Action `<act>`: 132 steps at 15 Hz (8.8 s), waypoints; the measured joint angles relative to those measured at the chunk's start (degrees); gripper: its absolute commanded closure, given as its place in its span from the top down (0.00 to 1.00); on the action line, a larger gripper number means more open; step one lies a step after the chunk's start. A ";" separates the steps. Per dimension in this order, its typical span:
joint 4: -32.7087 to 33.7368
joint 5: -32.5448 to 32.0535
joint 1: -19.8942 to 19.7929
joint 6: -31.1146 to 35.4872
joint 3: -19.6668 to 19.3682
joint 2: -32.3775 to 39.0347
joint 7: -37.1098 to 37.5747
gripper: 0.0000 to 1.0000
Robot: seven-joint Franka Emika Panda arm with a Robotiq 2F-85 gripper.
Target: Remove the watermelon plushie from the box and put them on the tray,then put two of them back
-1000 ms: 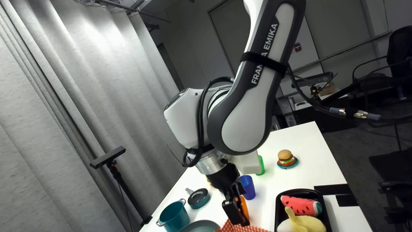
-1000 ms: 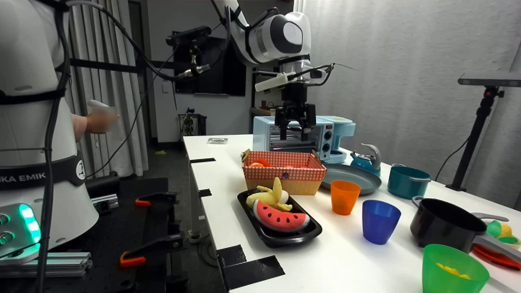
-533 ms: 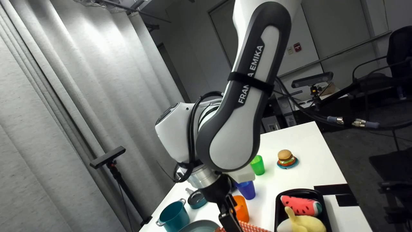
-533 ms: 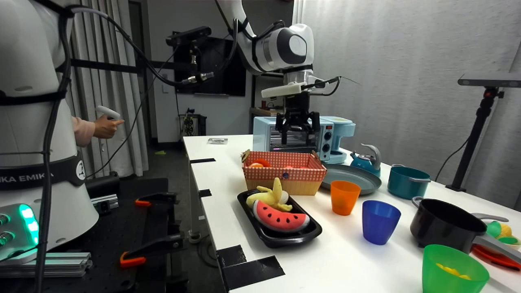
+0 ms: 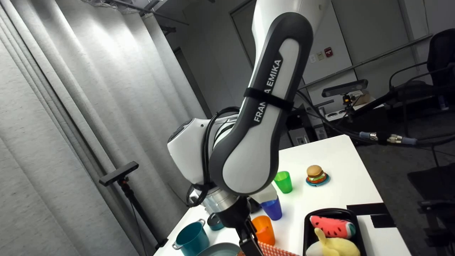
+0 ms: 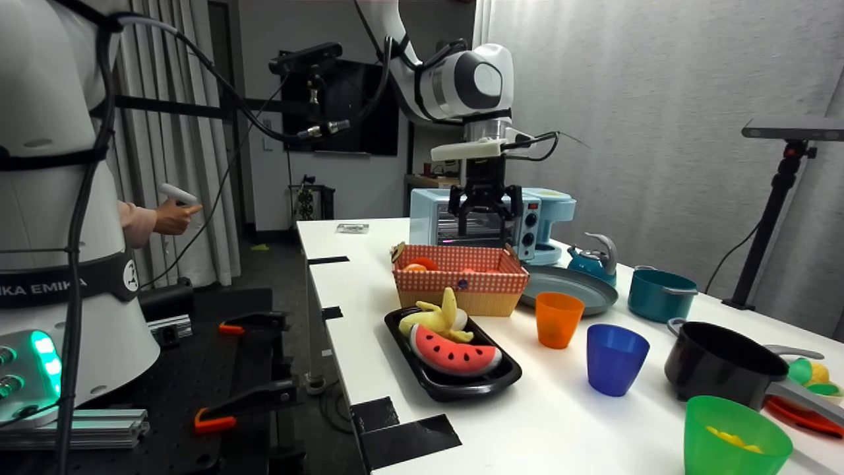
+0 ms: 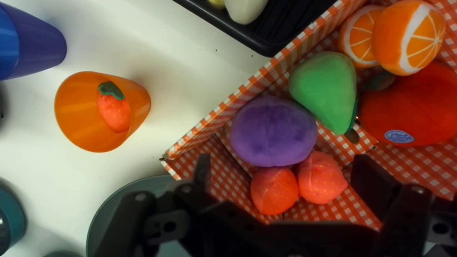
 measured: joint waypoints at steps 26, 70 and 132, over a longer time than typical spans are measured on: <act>1.33 1.87 0.00 -1.88 0.15 0.88 -2.46 1.00; 5.91 4.15 -0.23 0.19 1.08 9.88 -7.57 1.00; -11.59 3.06 -2.30 3.47 0.22 -7.82 -5.19 0.00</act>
